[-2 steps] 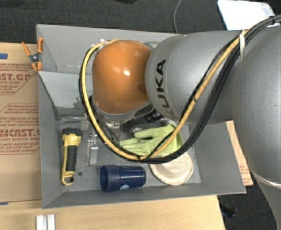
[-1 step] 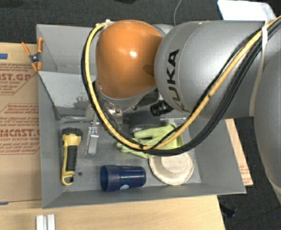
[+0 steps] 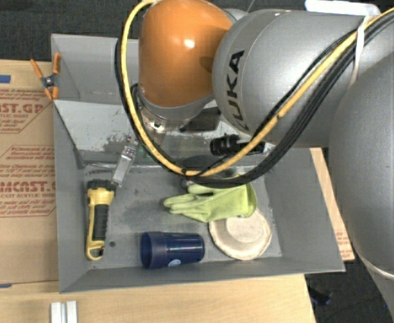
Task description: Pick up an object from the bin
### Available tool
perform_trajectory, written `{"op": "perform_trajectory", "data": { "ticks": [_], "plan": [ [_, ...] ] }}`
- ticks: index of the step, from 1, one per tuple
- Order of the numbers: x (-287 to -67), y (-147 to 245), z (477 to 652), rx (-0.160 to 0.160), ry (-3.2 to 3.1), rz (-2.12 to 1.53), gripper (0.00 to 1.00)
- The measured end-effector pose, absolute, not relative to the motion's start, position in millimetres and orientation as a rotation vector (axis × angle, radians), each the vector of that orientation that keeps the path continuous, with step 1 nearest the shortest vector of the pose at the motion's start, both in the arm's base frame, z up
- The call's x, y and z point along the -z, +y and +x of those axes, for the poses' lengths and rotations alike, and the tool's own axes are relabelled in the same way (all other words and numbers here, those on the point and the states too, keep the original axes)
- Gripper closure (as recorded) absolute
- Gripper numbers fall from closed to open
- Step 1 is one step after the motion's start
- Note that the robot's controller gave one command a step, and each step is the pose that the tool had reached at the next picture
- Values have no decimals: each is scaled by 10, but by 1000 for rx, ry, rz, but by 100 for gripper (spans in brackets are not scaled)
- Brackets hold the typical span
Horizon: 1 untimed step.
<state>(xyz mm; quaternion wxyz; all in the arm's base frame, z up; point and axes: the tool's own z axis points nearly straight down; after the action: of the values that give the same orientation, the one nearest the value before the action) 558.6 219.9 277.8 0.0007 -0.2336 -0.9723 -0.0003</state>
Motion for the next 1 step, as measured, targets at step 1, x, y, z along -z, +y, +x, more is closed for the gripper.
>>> {"op": "perform_trajectory", "data": {
  "ticks": [1],
  "plan": [
    [-2750, 1851, 5483, 2, -3023, -857, 0]
  ]
}}
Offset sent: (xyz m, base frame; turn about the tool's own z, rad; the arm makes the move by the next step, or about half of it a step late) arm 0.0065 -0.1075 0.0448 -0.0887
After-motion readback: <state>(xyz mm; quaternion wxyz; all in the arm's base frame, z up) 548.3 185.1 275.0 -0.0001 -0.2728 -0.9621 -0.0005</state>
